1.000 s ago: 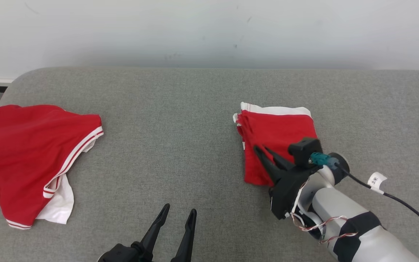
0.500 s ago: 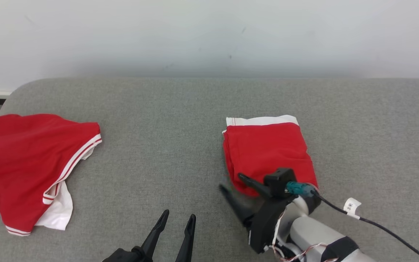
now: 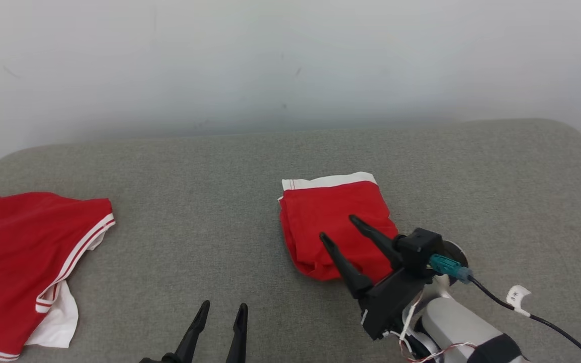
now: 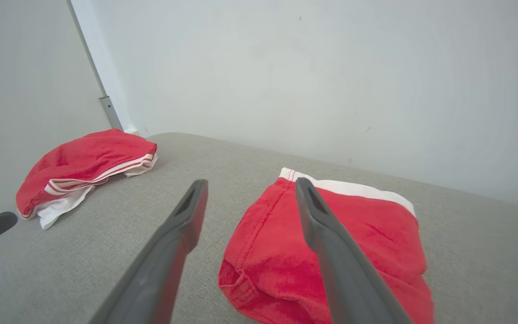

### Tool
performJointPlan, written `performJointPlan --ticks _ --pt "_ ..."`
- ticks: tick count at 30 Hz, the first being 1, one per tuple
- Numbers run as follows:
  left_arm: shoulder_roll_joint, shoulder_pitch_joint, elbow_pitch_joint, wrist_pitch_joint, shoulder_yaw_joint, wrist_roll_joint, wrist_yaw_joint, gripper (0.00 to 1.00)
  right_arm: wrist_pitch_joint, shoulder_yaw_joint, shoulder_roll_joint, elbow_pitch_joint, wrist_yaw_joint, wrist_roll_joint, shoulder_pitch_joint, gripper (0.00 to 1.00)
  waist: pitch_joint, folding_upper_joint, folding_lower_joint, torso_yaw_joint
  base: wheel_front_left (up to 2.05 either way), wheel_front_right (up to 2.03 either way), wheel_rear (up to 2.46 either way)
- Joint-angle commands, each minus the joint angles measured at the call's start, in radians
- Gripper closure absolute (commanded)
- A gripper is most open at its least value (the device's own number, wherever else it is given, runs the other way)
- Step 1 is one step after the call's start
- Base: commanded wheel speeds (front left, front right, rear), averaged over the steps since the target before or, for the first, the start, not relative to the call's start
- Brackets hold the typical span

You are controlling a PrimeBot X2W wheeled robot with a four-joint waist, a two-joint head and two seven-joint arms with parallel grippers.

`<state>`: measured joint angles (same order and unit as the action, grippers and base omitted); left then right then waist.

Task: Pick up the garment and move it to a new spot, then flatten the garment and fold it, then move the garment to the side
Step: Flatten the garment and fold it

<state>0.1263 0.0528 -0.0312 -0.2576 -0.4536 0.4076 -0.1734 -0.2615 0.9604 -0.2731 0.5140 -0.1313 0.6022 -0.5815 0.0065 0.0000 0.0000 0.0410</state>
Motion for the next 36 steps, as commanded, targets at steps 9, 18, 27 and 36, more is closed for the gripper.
performJointPlan --ticks 9,18,27,36 --pt "0.038 -0.045 -0.070 -0.008 0.090 -0.081 -0.046 0.00 -0.003 -0.391 -0.006 -0.161 0.001 -0.300 0.253 0.00 -0.019 0.0000 0.0000 -0.064 0.00 0.00 0.00" --pt "0.002 -0.111 -0.100 -0.008 0.247 -0.138 -0.021 0.00 -0.004 -0.544 0.042 -0.308 0.001 -0.419 0.425 0.00 -0.036 0.0000 0.0000 -0.079 0.00 0.00 0.00" --pt "-0.038 -0.179 -0.075 -0.008 0.341 -0.204 0.041 0.00 -0.004 -0.600 0.051 -0.372 0.001 -0.437 0.539 0.00 -0.075 0.0000 0.0000 -0.077 0.00 0.00 0.00" --pt "-0.058 -0.240 -0.048 -0.007 0.397 -0.255 0.116 0.00 -0.004 -0.634 0.059 -0.371 0.001 -0.431 0.618 0.00 -0.117 0.0000 0.0000 -0.072 0.00 0.00 0.00"
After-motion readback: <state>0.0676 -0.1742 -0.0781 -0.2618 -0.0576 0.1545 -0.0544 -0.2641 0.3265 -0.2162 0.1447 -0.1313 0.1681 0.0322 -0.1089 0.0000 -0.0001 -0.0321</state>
